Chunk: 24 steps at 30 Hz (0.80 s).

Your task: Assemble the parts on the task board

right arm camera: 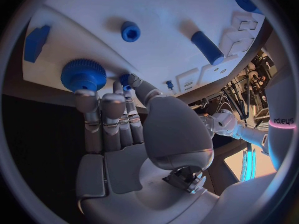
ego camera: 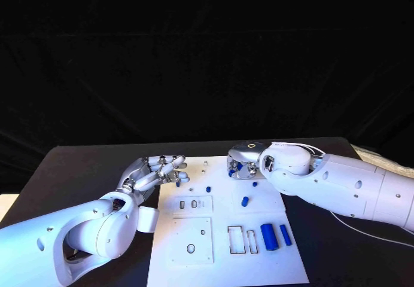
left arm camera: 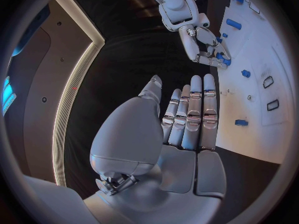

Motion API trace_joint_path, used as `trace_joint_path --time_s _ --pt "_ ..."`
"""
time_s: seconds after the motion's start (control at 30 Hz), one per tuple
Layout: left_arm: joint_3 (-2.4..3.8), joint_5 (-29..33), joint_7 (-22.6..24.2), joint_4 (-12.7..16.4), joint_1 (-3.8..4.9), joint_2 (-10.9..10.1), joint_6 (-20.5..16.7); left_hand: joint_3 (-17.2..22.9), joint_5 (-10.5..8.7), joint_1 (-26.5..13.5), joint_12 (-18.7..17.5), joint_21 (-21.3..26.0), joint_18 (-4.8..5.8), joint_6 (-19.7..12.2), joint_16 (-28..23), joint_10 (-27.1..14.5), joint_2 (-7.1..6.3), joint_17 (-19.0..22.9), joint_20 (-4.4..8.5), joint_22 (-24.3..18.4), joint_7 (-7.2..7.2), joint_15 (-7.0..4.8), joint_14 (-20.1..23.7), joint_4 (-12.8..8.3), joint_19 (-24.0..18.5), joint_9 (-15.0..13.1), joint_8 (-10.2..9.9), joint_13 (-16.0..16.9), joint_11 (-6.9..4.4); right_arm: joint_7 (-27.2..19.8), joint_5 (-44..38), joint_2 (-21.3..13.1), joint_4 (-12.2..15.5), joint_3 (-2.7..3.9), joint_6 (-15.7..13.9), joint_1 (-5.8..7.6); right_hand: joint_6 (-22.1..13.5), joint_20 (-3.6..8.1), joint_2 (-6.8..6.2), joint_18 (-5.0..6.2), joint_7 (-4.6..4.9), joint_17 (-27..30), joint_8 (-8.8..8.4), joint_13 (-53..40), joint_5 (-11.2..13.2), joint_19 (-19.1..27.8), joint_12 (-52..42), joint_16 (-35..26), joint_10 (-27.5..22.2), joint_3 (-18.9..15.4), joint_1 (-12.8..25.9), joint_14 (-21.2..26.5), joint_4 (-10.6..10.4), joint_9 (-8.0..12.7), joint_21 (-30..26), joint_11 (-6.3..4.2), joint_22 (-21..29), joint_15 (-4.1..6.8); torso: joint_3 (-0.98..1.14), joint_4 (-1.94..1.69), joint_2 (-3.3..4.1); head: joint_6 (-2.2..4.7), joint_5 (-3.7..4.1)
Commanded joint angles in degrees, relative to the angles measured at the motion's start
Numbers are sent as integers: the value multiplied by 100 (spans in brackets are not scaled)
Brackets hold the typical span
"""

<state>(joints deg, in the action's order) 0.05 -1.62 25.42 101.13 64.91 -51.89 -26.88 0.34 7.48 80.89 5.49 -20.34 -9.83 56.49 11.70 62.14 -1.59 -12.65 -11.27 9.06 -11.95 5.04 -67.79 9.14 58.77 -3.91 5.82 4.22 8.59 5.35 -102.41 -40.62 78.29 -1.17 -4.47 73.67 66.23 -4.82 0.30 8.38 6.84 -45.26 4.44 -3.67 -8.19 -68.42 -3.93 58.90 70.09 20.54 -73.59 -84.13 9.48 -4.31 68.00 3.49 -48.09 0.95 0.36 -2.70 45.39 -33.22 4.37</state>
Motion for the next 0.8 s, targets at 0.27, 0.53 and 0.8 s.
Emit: trace_joint_path --time_s 0.27,0.53,0.8 --pt "5 -31 -1 -8 9 3 111 -9 -15 0 -46 -20 -51 -16 -24 -20 34 -19 -21 5 -51 47 -13 -21 31 10 -48 -5 38 26 75 -65 161 7 -1145 -23 51 -14 109 -104 52 -201 -21 -3 173 -74 29 241 76 416 -181 -97 -37 -47 264 20 -317 11 0 -28 18 40 19" --pt "5 -31 -7 -18 9 9 122 -8 -15 4 -51 -21 -51 -18 -26 -22 36 -24 -21 5 -53 48 -15 -25 32 9 -51 -5 39 225 192 109 103 45 -1536 -20 33 -30 20 -106 73 -217 -48 2 202 -48 37 280 30 499 -163 -74 -72 -48 310 42 -356 -6 1 -42 37 96 2" --pt "5 -31 -14 -18 9 30 140 -7 -14 12 -58 -21 -51 -20 -29 -25 40 -32 -22 6 -54 49 -16 -35 32 9 -57 -5 41 268 214 456 -166 50 -1586 -17 14 -42 -33 -107 85 -231 -63 4 228 -31 39 307 -7 546 -145 -62 -107 -46 336 57 -378 -17 4 -54 56 107 -18"
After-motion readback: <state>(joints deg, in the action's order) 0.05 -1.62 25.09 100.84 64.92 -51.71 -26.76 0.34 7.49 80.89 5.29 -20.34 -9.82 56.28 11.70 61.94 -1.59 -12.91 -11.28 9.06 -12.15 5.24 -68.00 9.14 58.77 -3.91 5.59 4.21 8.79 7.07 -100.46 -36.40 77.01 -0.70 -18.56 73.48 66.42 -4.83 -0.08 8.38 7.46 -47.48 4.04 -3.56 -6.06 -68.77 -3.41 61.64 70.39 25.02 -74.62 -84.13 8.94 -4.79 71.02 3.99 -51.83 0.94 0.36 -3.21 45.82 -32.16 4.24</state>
